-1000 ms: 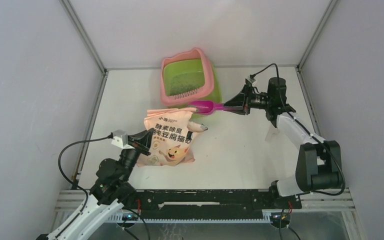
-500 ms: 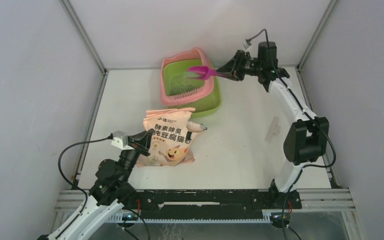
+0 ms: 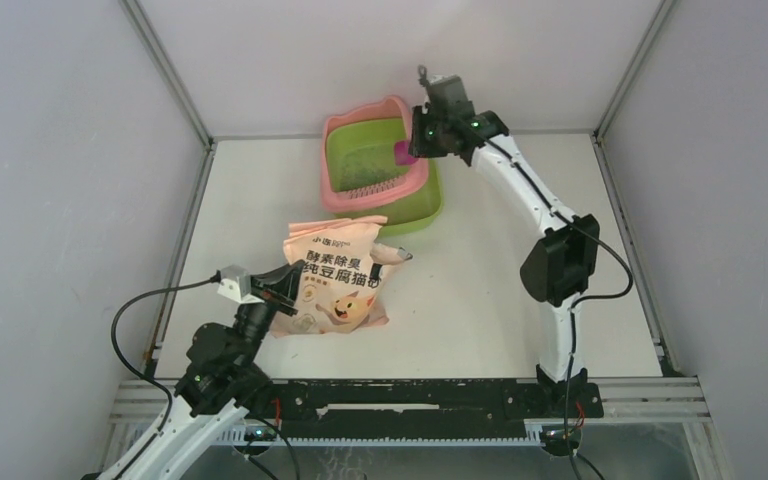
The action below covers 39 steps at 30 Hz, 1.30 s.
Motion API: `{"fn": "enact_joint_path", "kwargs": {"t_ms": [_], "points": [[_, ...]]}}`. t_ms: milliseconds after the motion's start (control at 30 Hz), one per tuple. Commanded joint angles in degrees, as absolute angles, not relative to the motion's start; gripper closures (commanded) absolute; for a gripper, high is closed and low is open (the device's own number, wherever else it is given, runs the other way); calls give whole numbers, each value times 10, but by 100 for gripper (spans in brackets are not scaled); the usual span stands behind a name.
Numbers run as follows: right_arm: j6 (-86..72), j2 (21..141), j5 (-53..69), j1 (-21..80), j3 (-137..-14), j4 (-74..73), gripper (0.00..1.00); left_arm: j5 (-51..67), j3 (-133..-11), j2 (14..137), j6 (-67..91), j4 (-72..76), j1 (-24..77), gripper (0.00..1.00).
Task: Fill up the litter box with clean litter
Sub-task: Pour the cat litter into the litter box, then place the spatula at the center of the board.
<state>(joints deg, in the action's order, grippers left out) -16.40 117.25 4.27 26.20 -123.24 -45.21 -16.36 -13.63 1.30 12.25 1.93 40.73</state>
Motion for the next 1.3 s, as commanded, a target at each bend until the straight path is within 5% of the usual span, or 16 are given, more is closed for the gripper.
{"fn": "enact_joint_path", "kwargs": {"t_ms": [0, 367, 667, 833, 1100, 1267], "points": [[-34, 1131, -164, 321, -1210, -420, 100, -161, -175, 2, 144, 91, 405, 100], [-88, 964, -49, 315, -1067, -308, 100, -159, -174, 2, 156, 86, 405, 100], [-328, 754, 124, 53, -740, -161, 100, -153, -171, 2, 163, 93, 406, 100], [-423, 791, 244, -71, -624, -93, 100, -150, -170, 8, 167, 99, 405, 100], [-469, 897, 302, -115, -549, 40, 98, -160, -158, 2, 175, 97, 405, 100], [-495, 948, 322, -125, -555, 84, 85, -174, -150, 2, 178, 92, 405, 100]]}}
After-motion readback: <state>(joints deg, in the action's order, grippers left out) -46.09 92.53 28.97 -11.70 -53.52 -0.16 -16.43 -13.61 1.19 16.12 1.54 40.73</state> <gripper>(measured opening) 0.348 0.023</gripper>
